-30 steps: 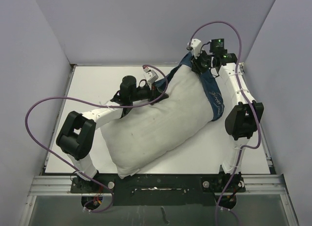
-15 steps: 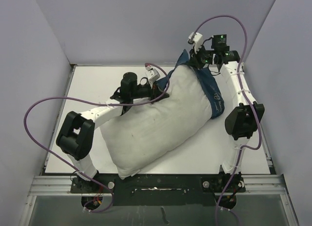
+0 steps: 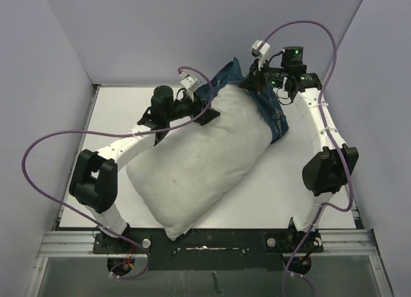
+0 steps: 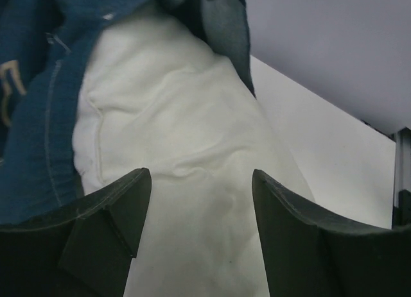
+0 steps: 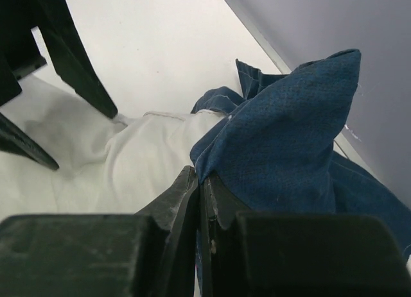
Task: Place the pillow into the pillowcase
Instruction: Stuff the pillow into the pillowcase.
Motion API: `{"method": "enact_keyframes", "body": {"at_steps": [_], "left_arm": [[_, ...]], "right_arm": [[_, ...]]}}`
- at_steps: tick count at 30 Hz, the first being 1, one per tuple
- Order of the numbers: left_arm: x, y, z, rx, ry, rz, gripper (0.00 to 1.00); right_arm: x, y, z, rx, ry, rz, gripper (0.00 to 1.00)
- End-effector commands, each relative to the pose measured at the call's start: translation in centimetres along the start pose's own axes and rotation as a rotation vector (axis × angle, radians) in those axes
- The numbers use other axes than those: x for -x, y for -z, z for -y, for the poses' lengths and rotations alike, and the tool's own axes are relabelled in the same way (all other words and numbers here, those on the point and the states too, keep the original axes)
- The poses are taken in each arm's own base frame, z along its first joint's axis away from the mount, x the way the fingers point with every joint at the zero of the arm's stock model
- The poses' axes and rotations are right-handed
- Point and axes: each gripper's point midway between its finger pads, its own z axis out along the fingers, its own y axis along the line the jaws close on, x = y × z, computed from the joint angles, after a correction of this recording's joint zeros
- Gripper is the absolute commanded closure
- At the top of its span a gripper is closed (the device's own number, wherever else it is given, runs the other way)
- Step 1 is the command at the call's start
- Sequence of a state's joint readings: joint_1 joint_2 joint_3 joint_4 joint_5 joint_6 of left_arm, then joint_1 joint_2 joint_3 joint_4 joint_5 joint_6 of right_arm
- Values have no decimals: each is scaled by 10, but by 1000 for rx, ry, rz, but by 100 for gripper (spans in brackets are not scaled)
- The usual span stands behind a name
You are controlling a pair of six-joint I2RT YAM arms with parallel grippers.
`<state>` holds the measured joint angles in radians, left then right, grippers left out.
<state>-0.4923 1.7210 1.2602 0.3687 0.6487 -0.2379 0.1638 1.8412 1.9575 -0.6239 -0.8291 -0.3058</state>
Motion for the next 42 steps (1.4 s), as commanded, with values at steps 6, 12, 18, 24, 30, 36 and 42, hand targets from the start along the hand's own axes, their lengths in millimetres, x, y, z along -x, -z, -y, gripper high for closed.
{"method": "enact_keyframes", "body": {"at_steps": [6, 12, 18, 24, 30, 36, 42], "left_arm": [[98, 18, -22, 262, -56, 143, 35], [73, -25, -55, 303, -5, 78, 42], [39, -59, -57, 252, 22, 29, 54], [6, -81, -66, 198, 29, 52, 71], [0, -105, 17, -314, -14, 200, 87], [30, -121, 9, -426, -130, 463, 100], [144, -109, 35, -450, -296, 723, 100]], "right_arm": [[31, 7, -13, 34, 58, 86, 100], [30, 3, -11, 31, 58, 82, 100], [33, 1, -15, 38, 55, 85, 100], [39, -3, -28, 74, 40, 95, 100], [57, -11, -37, 93, 23, 134, 100], [102, -11, -80, 196, 31, 220, 100], [112, 2, -96, 203, 1, 237, 100]]}}
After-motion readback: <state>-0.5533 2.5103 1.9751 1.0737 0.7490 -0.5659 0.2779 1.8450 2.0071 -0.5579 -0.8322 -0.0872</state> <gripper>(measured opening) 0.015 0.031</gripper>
